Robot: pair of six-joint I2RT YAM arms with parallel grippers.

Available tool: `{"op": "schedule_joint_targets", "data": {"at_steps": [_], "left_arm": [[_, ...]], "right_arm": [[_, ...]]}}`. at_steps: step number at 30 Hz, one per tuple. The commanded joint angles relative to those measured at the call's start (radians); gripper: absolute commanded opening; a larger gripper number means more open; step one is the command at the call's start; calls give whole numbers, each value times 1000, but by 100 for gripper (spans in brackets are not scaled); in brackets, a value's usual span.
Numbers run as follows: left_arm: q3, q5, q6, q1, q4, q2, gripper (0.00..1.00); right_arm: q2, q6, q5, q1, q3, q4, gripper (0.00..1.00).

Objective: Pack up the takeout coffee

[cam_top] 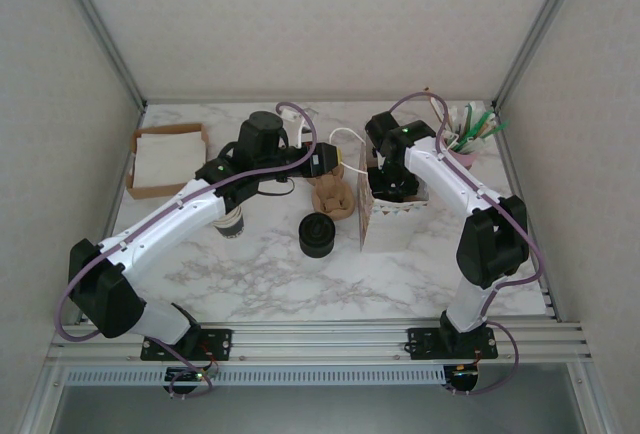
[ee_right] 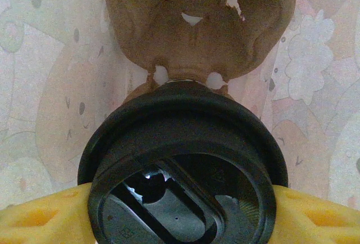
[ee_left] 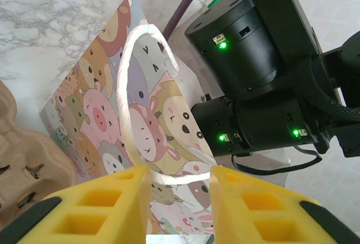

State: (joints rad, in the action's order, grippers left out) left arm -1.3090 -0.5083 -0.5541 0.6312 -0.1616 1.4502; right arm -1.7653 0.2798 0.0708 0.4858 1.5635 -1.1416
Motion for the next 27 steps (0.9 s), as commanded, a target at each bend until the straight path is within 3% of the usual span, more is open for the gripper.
{"op": "schedule_joint_targets", "data": {"at_steps": [1,27], "left_arm": [[-32,8,-13,-4,-5,2,33],[-35,10,-18,-4,-4,8,38]], "right_arm": [[-24,-1,-30,0,-44,-31,70],[14,2,-32,0,-11,-75,83]]}}
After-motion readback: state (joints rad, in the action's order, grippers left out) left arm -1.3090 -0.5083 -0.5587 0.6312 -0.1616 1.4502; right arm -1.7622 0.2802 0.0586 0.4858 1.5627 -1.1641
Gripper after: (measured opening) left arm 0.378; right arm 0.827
